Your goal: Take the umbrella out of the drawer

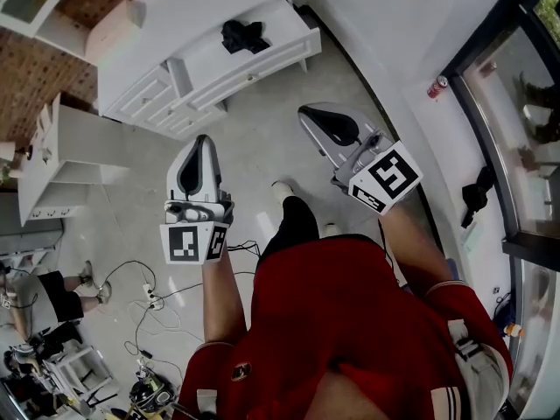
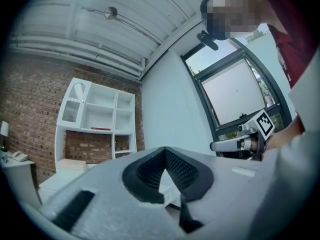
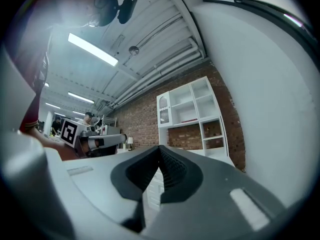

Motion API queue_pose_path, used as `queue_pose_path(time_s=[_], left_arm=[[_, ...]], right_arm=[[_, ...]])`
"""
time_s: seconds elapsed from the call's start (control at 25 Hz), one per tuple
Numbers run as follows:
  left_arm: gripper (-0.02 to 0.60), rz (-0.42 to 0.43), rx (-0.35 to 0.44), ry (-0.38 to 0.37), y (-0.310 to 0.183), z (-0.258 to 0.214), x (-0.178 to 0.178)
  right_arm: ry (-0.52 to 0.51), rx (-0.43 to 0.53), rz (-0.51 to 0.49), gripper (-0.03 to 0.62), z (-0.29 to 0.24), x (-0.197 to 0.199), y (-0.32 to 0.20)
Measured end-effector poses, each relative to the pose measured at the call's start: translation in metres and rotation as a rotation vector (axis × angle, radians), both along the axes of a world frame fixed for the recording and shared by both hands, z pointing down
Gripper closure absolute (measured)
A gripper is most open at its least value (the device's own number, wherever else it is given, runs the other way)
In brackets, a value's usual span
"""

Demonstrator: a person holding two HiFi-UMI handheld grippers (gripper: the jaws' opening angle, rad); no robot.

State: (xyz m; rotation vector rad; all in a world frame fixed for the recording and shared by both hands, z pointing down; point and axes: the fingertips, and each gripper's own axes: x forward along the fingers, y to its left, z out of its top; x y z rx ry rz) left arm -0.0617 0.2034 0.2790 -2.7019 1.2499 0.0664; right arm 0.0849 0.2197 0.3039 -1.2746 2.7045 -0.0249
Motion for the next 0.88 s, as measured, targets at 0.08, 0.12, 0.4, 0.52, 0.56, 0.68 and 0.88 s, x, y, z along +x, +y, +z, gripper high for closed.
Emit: queue_pose_path(time_s=[0.08, 0.12, 0.4, 0.52, 0.56, 0.68, 0.88], left_arm=[[0.577, -0.009, 0.004, 0.002, -0.021, 0.005, -0.007], [0.577, -0.013, 0.008, 0.004, -0.033, 0.007, -0.01], [0.577, -0.005, 0.022, 0.008, -0.137, 0.016, -0.037], [0.577, 0.015, 0.01, 0.013, -0.18, 0.018, -0.049], [0.577, 0.022, 0.009, 0.016, -0.194, 0.018, -0.054], [0.577, 0.041, 0.01, 0.027, -0.23, 0.018, -0.067], [0.577, 0.063, 0.013, 0.048, -0.276, 0.017, -0.085]], right_arm=[[0.023, -0.007, -0.003, 0.583, 0.003, -0.006, -0.019], [0.036, -0.011, -0.003, 0.583, 0.004, -0.008, -0.031], [0.083, -0.046, 0.007, 0.582, 0.013, -0.037, -0.135], [0.085, -0.05, 0.016, 0.583, 0.013, -0.053, -0.179], [0.088, -0.05, 0.019, 0.583, 0.013, -0.059, -0.192], [0.102, -0.054, 0.031, 0.583, 0.014, -0.075, -0.23], [0.127, -0.071, 0.061, 0.583, 0.019, -0.09, -0.282]])
